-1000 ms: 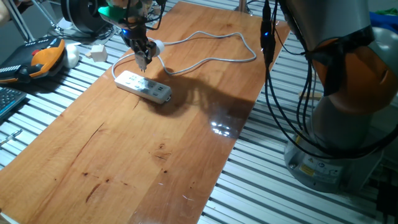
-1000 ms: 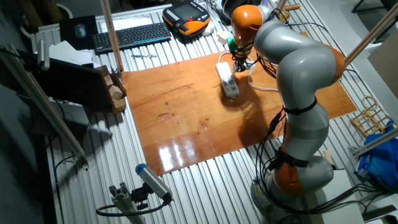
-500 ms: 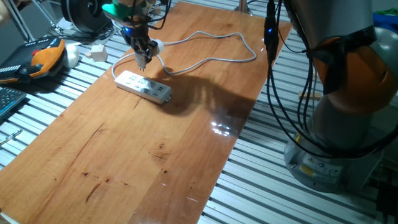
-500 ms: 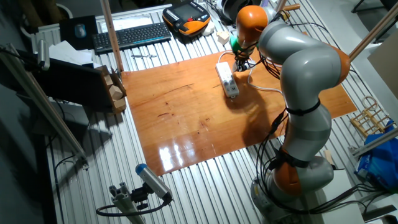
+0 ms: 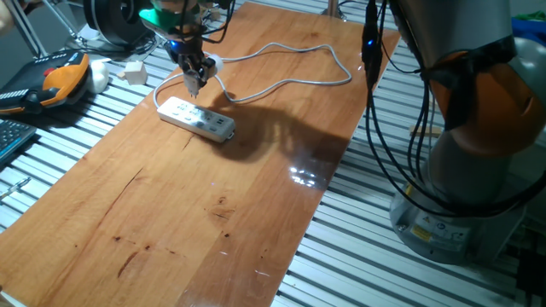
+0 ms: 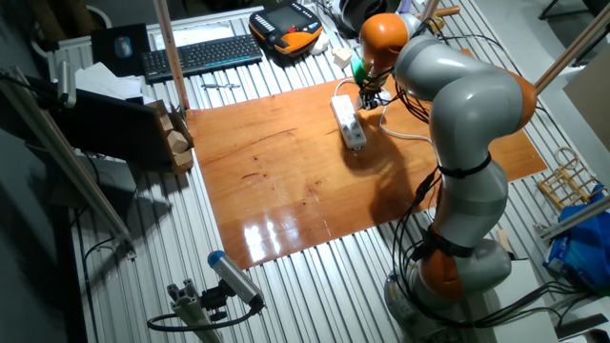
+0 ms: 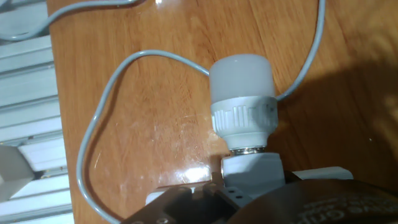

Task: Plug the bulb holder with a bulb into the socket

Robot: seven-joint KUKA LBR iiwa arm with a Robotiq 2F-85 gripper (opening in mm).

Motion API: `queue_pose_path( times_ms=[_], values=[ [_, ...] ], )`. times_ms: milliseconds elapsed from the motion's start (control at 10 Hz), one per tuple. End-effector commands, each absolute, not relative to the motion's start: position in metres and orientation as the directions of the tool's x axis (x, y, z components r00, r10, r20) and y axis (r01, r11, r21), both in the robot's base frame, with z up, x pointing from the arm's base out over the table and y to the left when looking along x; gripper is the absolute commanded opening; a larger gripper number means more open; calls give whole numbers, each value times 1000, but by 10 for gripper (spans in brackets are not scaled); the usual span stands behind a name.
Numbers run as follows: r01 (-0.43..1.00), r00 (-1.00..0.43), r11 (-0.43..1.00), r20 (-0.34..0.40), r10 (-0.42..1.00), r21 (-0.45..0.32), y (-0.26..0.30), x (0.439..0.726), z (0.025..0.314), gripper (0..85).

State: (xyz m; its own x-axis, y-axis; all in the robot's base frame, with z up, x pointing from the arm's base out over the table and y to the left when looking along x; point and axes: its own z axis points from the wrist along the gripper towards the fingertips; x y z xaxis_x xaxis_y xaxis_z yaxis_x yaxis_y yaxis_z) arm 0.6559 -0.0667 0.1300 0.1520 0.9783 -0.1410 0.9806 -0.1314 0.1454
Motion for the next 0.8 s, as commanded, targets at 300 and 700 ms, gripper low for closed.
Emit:
queue_pose_path(
  times_ms=[300, 700],
  values=[
    [982, 156, -138, -148, 977, 128, -65, 655, 129, 0],
    [983, 147, -129, -141, 979, 130, -65, 655, 129, 0]
  ],
)
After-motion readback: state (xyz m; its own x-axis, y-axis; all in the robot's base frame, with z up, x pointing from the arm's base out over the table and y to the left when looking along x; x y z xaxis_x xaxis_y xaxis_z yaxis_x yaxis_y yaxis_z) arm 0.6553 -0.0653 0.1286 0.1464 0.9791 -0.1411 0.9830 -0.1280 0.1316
